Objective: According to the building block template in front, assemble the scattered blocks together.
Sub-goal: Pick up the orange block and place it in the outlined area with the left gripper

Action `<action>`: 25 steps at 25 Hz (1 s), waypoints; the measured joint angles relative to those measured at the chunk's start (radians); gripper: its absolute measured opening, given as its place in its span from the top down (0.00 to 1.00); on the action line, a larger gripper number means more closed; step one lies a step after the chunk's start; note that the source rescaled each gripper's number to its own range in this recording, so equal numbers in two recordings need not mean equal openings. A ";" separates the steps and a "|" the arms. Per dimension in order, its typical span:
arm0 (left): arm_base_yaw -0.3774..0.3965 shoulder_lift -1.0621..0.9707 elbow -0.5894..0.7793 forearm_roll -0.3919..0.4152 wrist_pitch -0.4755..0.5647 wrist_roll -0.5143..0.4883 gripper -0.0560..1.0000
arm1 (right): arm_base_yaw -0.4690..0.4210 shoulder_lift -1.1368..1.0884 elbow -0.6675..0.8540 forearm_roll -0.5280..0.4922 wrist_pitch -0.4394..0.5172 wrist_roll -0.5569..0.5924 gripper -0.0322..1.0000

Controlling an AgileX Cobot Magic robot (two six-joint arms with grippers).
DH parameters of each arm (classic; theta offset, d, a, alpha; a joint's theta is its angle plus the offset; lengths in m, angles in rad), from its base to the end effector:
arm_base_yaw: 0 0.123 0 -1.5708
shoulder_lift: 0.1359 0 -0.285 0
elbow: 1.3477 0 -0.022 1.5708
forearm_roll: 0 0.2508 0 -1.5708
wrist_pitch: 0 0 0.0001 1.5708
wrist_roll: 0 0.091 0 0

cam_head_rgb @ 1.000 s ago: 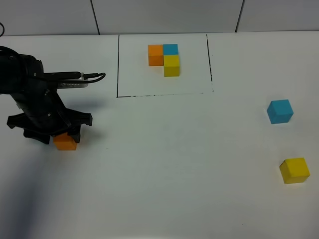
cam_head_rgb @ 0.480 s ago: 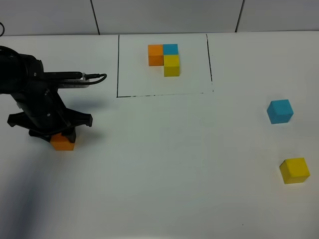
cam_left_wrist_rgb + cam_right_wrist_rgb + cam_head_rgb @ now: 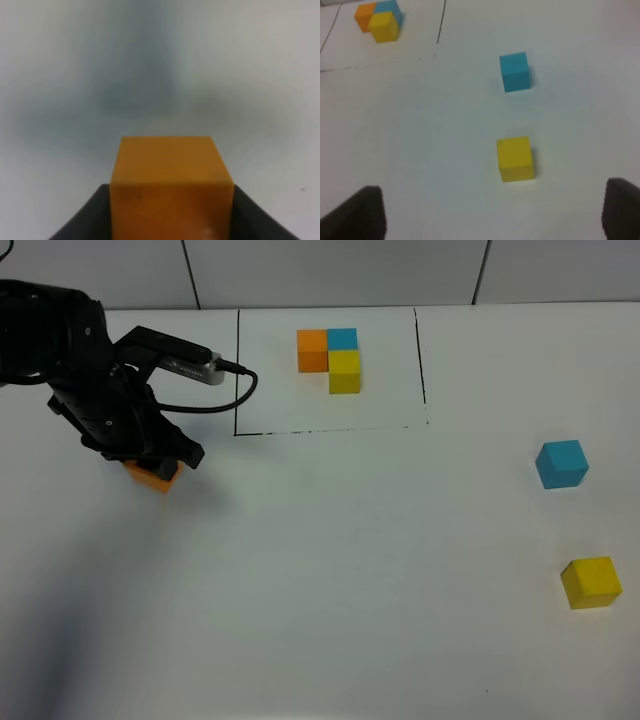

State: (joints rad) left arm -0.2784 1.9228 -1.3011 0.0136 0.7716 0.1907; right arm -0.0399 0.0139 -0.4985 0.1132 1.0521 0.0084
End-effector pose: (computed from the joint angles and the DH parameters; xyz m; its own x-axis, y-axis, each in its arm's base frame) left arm 0.3698 -0.1048 0.1781 -0.8552 0.4515 -0.2546 0.4517 0.8901 0.0611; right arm -0.0021 0.0090 0.2780 -0.4613 0.0828 -0.8834 -0.0176 0.9946 0.1024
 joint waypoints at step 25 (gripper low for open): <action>-0.255 0.368 -0.597 -0.007 0.353 0.638 0.94 | 0.000 0.000 0.000 0.000 0.000 0.000 0.24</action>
State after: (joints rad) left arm -0.5336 2.2907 -1.8977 0.0062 1.1241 0.8286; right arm -0.0399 0.0139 -0.4985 0.1132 1.0521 0.0084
